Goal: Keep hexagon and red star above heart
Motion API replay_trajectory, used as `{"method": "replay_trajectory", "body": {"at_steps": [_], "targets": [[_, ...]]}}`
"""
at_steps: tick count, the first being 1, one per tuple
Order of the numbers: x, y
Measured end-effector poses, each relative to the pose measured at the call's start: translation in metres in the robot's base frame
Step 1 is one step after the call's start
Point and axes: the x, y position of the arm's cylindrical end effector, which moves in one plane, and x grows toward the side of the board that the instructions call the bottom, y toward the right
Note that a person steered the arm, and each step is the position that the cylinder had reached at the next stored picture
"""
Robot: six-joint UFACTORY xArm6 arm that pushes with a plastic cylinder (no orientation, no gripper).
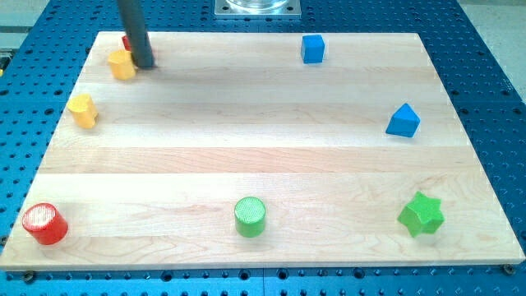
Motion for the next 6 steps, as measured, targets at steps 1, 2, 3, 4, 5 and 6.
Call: {"method": "replay_trajectory", "body": {"at_steps": [1, 2, 3, 4, 5, 6], "targets": [[0.008, -0.037], [0.024, 0.013], [0.003, 0.078], [-0.035, 0.061], [-0.046, 0.002], [-0.046, -0.016]]}}
